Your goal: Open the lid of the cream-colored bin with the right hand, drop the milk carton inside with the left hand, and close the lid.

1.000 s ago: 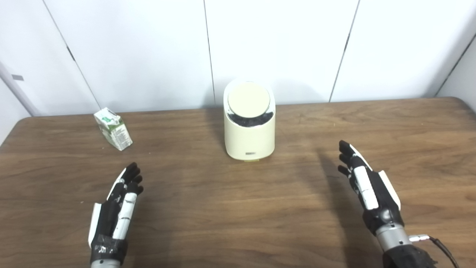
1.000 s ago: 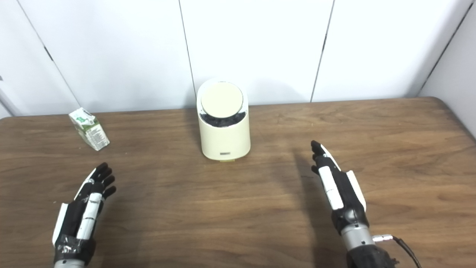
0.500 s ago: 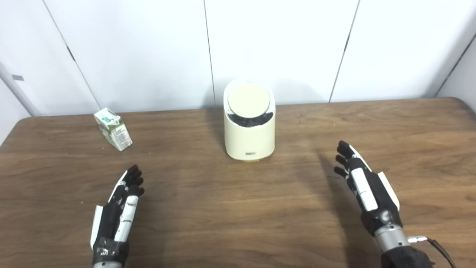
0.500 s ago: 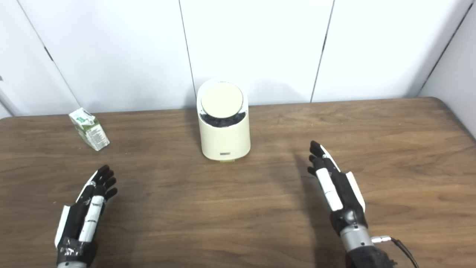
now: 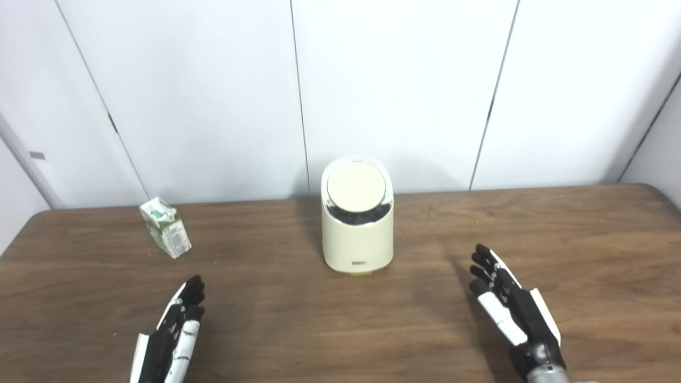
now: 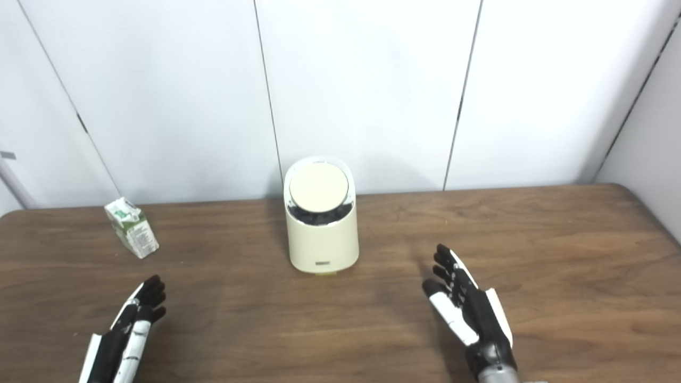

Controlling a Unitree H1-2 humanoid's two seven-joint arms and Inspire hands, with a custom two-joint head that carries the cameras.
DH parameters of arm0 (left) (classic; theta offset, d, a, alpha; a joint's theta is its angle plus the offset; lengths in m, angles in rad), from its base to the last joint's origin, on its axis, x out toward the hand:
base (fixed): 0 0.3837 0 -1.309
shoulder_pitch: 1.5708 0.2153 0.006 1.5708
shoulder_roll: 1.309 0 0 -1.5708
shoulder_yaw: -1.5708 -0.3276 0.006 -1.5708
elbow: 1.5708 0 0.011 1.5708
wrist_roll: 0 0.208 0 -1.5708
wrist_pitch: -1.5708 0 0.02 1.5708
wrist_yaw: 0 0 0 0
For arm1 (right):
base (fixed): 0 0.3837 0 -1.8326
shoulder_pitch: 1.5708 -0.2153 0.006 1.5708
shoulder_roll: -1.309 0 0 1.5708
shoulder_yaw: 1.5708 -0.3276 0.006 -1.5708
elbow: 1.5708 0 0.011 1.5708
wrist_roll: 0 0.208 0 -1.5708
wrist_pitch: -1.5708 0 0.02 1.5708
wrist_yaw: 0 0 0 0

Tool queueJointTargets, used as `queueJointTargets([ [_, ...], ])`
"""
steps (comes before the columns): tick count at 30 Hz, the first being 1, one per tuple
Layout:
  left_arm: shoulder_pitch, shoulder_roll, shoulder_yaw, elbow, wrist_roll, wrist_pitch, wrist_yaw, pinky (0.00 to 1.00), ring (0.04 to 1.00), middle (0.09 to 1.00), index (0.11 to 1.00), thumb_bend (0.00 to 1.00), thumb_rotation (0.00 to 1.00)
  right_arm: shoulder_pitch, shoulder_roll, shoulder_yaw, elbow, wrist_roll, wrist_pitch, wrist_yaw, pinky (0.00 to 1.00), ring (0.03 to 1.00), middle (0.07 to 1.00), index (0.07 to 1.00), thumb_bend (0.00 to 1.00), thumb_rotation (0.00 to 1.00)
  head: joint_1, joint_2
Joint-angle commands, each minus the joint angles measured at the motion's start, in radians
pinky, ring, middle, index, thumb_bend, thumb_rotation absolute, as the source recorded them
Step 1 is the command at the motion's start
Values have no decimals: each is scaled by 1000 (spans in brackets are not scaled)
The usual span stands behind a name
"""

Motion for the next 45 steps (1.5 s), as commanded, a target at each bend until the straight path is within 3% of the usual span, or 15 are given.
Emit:
queueJointTargets([
  [1, -2, 7, -8, 33, 14, -43, 3, 900, 920, 923, 939, 477, 790, -35, 5, -5, -14, 9, -66, -7, 811, 897, 919, 944, 738, 599, -1, -6],
  [6, 3, 9, -11, 38, 18, -60, 3, 889, 907, 912, 929, 429, 753, -51, 1, 5, 23, -15, -115, -15, 909, 916, 926, 975, 829, 525, -3, -19],
  [9, 7, 5, -10, 29, 21, -44, 8, 899, 911, 911, 931, 447, 764, -79, 5, 11, 30, -11, -123, -11, 905, 929, 933, 966, 883, 486, -3, -21],
  [19, 18, -9, -16, 3, 36, -17, 11, 902, 922, 920, 948, 452, 733, -244, 28, 53, 38, -94, -53, -36, 911, 935, 929, 946, 997, 460, 5, -34],
  [25, 26, -18, -19, -14, 48, 1, 18, 903, 913, 919, 942, 460, 752, -367, 26, 80, 81, -169, -11, -48, 859, 914, 921, 927, 990, 458, 9, -24],
  [37, 43, -31, -26, -38, 51, 5, 17, 900, 913, 919, 945, 453, 741, -521, 15, 112, 170, -237, 38, -50, 836, 916, 911, 924, 961, 428, 18, -6],
  [45, 45, -35, -25, -49, 61, 21, 20, 895, 909, 913, 934, 466, 753, -630, 4, 127, 300, -278, 26, -70, 842, 925, 927, 915, 908, 366, 13, 13],
])
